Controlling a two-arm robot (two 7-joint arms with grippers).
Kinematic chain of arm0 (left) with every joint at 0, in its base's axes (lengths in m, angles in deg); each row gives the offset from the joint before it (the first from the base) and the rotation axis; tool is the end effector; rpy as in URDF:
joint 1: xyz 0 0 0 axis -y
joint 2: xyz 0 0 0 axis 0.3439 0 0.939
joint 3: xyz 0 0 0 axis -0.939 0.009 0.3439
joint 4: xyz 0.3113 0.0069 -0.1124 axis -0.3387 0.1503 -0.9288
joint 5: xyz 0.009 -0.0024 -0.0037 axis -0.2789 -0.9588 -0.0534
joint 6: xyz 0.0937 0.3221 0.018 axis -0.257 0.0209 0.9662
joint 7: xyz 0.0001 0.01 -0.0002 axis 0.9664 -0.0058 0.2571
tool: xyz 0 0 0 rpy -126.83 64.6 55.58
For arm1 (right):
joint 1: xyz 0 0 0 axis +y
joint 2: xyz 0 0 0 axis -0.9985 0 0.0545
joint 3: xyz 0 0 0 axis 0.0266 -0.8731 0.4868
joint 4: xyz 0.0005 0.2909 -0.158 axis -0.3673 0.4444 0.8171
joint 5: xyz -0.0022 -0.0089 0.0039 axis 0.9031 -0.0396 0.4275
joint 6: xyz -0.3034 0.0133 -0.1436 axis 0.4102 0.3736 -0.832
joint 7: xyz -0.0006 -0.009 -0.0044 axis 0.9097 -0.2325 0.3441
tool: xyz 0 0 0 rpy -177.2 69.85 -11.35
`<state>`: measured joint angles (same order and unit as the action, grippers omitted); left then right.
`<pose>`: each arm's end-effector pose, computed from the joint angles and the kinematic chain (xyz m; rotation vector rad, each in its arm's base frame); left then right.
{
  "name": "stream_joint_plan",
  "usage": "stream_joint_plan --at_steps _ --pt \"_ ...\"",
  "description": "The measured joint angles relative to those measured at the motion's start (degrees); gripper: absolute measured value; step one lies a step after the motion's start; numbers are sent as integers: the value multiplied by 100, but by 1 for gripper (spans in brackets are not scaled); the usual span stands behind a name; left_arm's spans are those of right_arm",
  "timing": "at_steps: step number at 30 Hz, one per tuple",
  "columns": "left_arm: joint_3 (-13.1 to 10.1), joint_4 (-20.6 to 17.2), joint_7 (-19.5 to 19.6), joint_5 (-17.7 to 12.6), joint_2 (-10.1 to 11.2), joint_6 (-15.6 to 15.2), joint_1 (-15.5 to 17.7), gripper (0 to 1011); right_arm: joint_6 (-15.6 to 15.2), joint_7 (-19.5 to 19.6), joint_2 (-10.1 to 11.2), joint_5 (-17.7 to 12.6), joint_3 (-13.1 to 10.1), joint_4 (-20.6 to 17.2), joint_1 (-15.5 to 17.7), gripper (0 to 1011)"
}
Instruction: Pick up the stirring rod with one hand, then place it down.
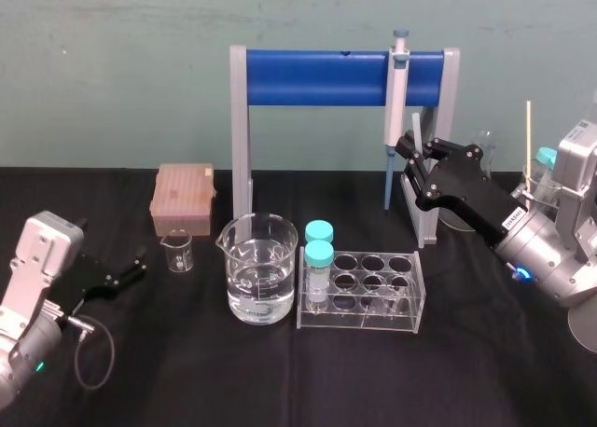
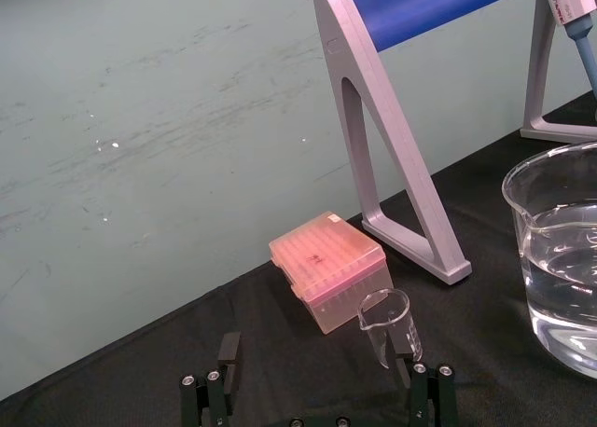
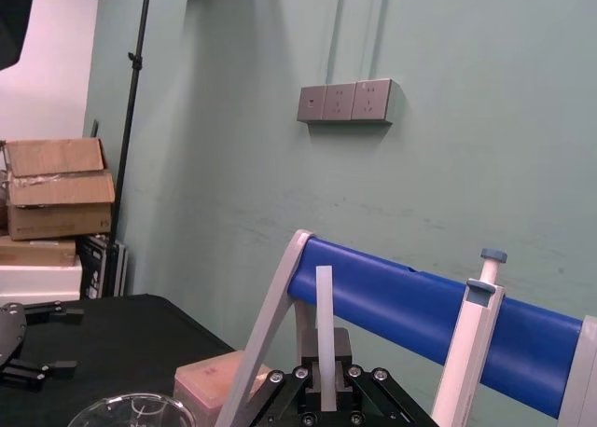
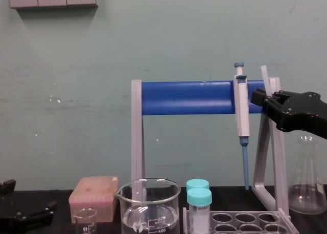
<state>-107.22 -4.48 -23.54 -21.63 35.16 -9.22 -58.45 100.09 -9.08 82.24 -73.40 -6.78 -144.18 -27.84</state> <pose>0.3904 0.0987 -0.3405 0.3045 -0.2851 1.2480 0.4804 -0.0756 -0.2868 0.1794 -0.3392 -0.7985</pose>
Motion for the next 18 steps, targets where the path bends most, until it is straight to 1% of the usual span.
stream_joint_plan --at_steps 18 --pt "0 0 0 0 0 0 0 1000 0 0 0 0 0 0 0 75"
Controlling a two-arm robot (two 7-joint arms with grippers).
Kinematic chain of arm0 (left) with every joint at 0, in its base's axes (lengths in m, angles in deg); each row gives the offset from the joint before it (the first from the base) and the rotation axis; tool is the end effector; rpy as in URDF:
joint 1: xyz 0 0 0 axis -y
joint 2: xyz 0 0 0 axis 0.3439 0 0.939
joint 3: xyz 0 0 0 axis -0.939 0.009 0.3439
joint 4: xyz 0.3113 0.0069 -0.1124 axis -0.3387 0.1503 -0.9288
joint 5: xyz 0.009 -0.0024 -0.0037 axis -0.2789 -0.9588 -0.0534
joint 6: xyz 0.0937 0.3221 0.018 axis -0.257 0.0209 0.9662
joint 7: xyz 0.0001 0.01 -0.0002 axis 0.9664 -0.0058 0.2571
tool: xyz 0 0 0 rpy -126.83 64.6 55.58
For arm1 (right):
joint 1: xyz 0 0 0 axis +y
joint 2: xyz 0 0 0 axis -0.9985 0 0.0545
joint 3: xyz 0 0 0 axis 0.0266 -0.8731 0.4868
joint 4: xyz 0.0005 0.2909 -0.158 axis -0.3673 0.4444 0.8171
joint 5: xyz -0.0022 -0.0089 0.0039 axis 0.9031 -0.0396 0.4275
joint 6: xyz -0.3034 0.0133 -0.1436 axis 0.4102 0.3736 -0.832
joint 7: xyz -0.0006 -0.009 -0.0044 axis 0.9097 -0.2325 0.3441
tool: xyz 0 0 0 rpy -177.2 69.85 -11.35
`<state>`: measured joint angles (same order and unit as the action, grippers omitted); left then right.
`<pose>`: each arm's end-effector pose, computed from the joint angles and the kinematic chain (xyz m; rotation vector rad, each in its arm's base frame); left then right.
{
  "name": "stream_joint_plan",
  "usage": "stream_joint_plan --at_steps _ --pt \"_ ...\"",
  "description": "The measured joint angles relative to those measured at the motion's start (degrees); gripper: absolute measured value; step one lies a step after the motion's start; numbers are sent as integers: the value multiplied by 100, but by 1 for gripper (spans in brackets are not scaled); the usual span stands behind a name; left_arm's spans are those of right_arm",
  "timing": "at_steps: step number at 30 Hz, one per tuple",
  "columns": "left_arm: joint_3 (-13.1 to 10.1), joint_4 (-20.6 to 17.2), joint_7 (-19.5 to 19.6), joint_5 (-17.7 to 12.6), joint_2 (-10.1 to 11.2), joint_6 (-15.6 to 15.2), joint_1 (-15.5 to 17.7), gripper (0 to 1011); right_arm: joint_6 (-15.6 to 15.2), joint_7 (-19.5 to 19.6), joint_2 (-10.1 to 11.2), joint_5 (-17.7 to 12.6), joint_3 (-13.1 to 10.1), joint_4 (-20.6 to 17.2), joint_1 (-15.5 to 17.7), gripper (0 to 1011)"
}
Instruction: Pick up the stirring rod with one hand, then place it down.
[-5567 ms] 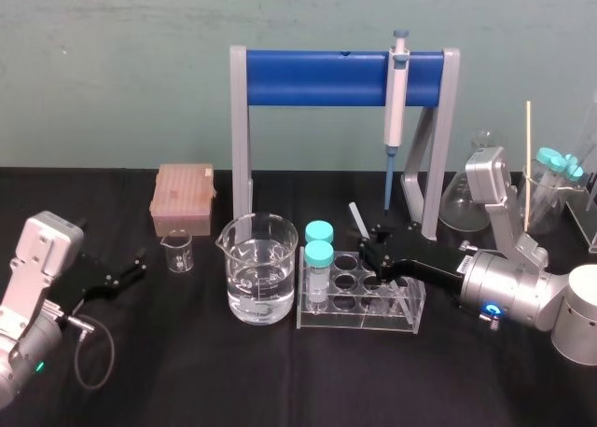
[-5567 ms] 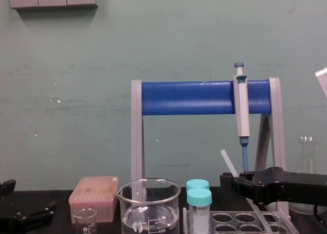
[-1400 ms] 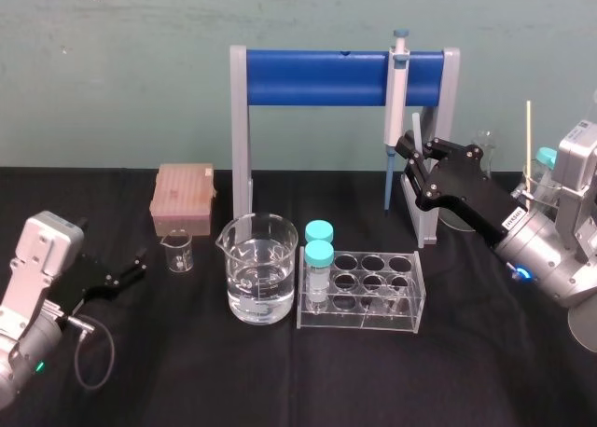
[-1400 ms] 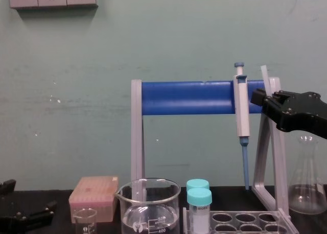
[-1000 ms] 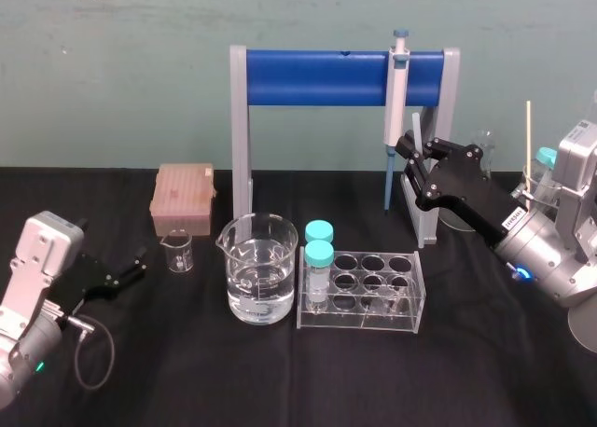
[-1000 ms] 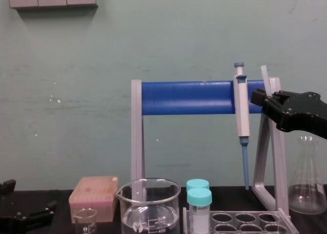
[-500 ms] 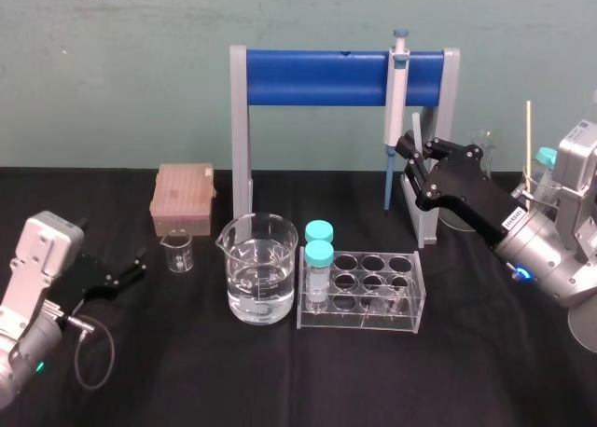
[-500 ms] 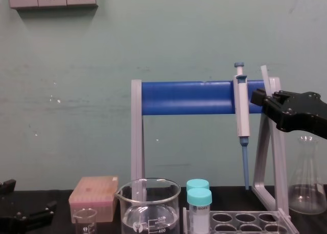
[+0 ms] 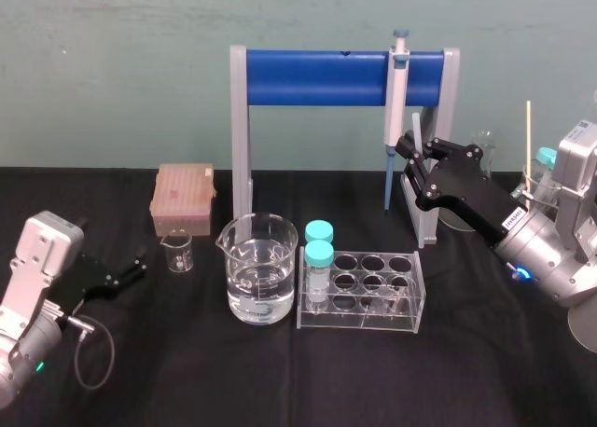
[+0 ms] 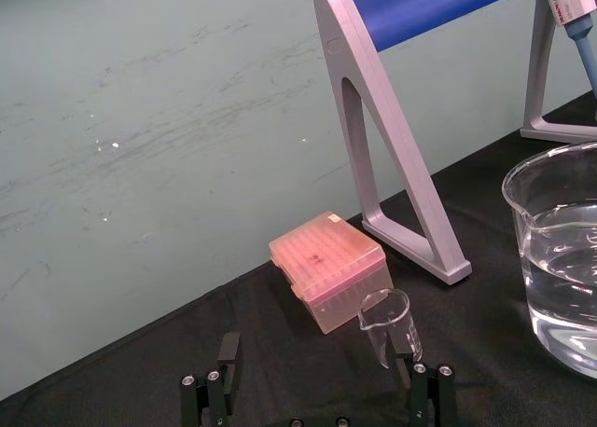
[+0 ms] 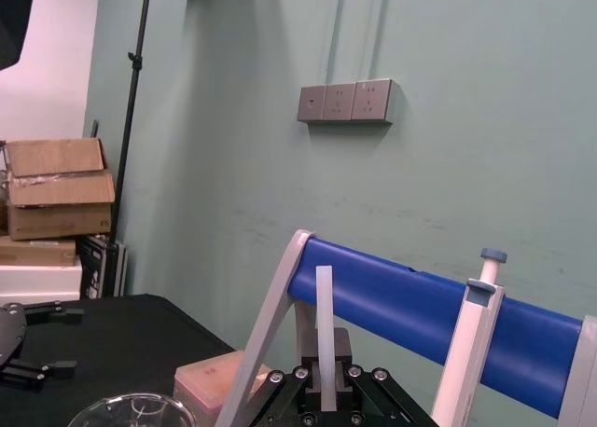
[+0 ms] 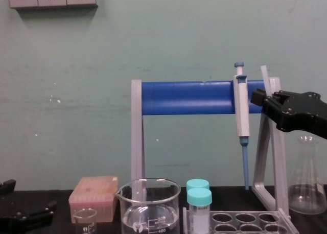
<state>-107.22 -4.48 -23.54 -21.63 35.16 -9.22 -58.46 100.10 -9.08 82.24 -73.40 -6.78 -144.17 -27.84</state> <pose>0.3904 0.0987 -0.3406 0.3047 -0.2850 1.2479 0.4804 -0.0756 -0.2868 0.1794 -0.3392 -0.7985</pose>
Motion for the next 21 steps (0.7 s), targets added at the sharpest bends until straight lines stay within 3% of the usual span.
stream_joint_plan --at_steps 21 --pt "0 0 0 0 0 0 0 1000 0 0 0 0 0 0 0 75"
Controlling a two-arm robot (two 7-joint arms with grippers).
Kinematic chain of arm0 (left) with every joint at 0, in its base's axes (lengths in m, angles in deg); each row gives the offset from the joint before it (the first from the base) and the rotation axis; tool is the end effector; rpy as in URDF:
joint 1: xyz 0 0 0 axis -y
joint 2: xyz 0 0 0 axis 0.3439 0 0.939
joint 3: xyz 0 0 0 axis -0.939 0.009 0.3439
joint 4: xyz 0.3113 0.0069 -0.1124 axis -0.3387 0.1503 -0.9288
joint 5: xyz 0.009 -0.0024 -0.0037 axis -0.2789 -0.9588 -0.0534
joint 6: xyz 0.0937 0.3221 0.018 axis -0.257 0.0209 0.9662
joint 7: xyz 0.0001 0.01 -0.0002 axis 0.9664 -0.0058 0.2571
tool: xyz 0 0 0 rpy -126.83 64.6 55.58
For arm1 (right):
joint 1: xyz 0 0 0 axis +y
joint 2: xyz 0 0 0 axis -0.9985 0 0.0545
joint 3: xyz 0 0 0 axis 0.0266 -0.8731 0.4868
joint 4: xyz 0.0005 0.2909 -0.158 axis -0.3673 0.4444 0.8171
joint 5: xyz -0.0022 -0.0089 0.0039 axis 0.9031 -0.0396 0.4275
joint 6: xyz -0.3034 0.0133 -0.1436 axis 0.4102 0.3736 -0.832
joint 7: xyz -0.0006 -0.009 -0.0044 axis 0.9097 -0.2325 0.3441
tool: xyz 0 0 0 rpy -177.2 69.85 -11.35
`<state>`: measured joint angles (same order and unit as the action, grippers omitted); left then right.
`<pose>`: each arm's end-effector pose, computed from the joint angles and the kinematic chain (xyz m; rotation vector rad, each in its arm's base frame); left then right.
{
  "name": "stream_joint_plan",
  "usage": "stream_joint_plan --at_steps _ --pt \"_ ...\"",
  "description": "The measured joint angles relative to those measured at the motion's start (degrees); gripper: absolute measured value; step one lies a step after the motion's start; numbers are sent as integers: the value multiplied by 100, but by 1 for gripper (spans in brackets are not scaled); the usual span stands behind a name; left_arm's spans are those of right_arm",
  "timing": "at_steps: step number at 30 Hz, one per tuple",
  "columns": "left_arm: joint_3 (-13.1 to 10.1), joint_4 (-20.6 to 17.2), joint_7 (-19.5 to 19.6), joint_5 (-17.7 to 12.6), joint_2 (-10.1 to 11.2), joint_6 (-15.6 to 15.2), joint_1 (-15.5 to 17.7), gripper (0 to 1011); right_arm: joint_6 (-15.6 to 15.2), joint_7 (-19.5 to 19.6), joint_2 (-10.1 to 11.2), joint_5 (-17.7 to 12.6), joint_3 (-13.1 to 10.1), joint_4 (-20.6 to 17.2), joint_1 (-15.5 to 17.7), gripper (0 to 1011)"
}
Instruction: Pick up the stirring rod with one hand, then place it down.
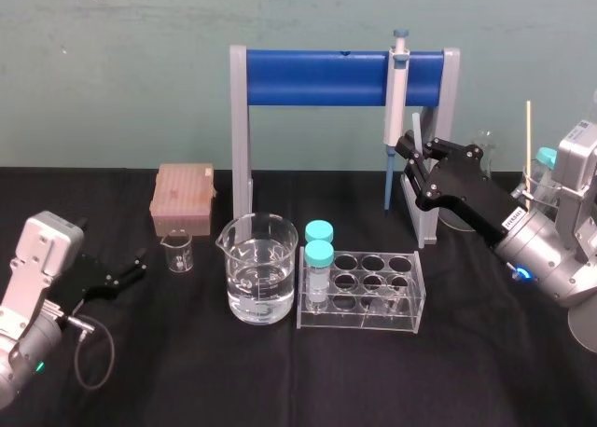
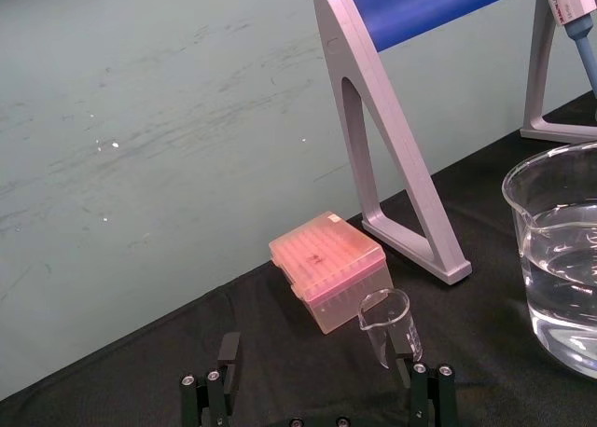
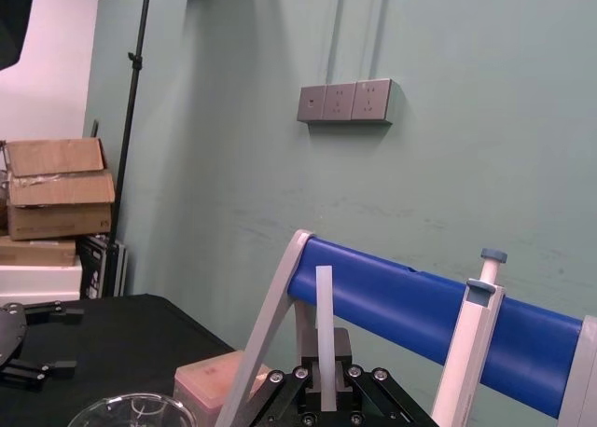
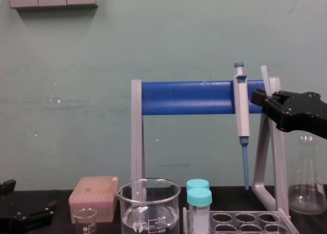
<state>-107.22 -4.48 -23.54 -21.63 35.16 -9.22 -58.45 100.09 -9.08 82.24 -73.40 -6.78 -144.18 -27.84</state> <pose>0.3904 0.0987 -0.3405 0.3045 -0.2851 1.2480 0.4804 -0.0756 -0.2868 0.1794 -0.3392 -0.7985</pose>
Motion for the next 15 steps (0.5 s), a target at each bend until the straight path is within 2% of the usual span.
stream_joint_plan --at_steps 15 --pt "0 0 0 0 0 0 0 1000 0 0 0 0 0 0 0 75"
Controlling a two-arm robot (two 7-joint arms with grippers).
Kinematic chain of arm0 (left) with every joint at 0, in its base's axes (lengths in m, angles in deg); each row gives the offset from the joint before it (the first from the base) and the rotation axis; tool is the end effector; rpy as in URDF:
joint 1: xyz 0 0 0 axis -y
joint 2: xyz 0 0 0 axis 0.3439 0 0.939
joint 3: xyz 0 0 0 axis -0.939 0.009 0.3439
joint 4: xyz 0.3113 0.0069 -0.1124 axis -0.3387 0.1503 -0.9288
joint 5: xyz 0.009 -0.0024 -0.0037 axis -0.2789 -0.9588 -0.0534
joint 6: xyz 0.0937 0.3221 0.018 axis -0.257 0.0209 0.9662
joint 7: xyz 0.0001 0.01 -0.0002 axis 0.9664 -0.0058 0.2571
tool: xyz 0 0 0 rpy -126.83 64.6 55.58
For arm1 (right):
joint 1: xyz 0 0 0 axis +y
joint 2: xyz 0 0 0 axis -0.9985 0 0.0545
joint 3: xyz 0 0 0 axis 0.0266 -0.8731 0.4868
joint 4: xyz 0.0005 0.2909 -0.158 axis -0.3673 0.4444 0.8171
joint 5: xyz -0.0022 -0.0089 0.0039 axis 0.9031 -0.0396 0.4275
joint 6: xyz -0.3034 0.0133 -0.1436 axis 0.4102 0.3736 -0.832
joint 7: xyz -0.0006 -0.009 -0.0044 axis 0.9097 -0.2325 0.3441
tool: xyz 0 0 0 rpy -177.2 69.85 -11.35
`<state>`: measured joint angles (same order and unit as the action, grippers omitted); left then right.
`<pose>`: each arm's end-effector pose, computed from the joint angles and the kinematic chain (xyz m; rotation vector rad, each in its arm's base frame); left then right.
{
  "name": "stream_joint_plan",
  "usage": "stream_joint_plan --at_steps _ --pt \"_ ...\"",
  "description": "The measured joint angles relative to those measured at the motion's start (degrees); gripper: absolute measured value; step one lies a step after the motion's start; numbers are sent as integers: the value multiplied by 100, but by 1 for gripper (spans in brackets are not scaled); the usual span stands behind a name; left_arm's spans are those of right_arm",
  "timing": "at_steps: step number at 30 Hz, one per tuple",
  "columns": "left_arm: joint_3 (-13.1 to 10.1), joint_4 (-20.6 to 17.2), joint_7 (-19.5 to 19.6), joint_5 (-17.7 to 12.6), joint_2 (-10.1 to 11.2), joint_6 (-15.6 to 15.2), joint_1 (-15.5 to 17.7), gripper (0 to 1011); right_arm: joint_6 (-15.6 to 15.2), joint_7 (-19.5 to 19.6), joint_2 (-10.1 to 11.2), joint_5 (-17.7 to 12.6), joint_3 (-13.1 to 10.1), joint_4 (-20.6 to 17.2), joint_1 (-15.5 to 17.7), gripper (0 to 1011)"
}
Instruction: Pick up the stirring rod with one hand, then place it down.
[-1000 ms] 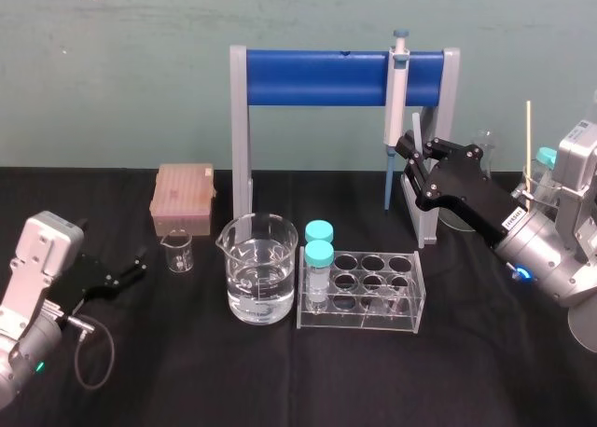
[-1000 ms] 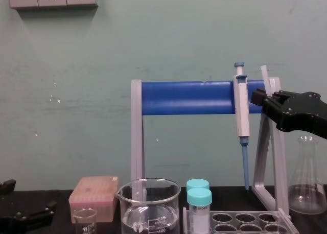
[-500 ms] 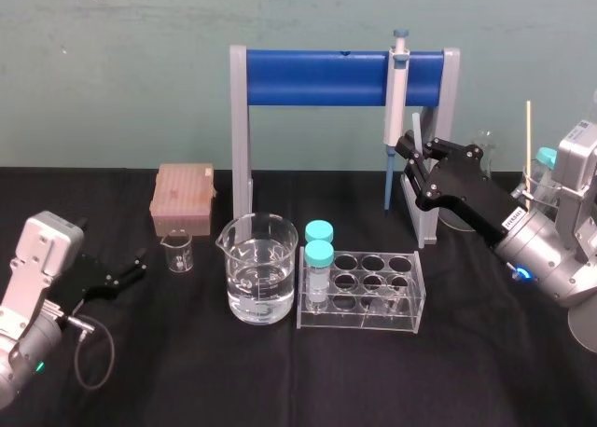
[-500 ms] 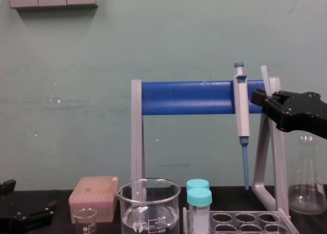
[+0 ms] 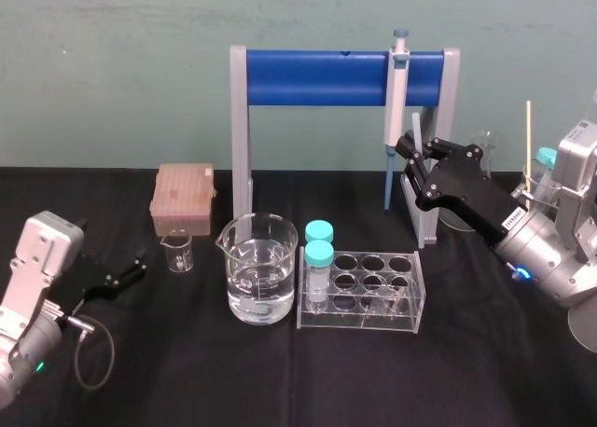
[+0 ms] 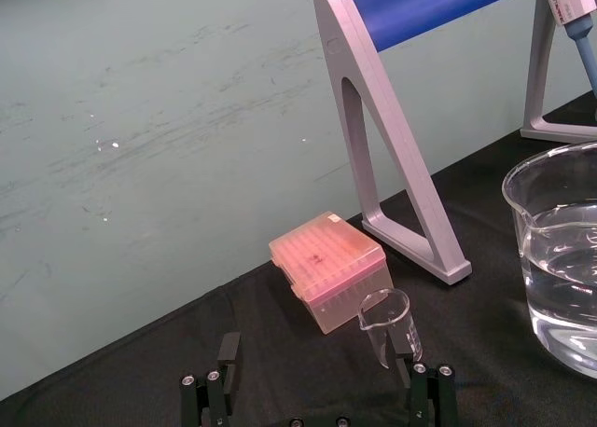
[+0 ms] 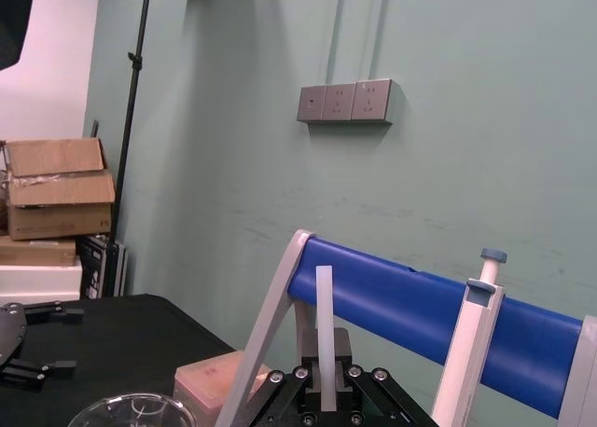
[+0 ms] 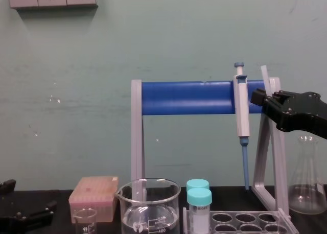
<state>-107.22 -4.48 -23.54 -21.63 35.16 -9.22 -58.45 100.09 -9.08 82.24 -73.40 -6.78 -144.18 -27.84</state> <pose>0.3904 0.0987 -0.3405 0.3045 -0.2851 1.2480 0.4804 -0.0756 -0.2868 0.1794 -0.3392 -0.7985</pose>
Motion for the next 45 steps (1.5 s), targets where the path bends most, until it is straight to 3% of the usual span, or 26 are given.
stream_joint_plan --at_steps 17,45 --pt "0 0 0 0 0 0 0 1000 -142 -376 57 -177 76 -14 -32 75" --pt "0 0 0 0 0 0 0 1000 -345 -733 120 -413 417 153 -113 75"
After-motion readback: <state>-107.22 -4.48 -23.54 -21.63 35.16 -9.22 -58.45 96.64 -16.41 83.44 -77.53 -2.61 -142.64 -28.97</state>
